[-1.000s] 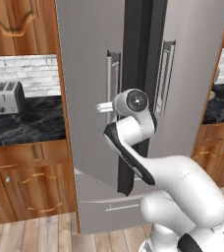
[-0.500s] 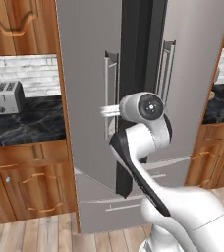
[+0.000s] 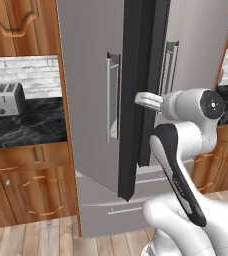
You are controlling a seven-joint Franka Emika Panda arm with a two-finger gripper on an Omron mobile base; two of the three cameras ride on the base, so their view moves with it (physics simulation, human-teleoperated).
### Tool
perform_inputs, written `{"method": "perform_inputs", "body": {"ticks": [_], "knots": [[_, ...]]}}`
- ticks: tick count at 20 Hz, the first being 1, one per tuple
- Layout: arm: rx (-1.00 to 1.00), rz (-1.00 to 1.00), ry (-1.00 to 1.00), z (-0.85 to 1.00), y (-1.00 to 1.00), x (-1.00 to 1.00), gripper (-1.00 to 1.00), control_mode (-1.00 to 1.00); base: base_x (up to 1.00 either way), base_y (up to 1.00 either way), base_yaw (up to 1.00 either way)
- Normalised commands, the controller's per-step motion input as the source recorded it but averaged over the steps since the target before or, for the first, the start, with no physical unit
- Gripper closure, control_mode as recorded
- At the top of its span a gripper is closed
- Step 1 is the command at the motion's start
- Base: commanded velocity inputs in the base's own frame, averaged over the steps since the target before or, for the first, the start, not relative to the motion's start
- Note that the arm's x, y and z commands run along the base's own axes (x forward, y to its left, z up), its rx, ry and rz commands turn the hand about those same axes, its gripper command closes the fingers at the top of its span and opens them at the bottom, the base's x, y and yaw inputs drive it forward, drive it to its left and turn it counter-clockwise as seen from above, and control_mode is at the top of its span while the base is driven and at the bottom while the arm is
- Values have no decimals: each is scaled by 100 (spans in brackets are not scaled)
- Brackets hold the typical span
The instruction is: Retrieve the banana and orange from the fridge and place them into the bowl on the dining table.
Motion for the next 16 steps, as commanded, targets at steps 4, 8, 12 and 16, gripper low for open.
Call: {"method": "perform_inputs", "body": {"ticks": [4,8,12,16], "knots": [[67,-5,5,0,-68,0,-100,-100,0,0,0],[71,-3,7,-10,-43,7,-100,-100,0,0,0],[62,-5,24,0,-18,12,-100,-100,0,0,0],[44,-3,29,0,-2,23,-100,-100,0,0,0]]}}
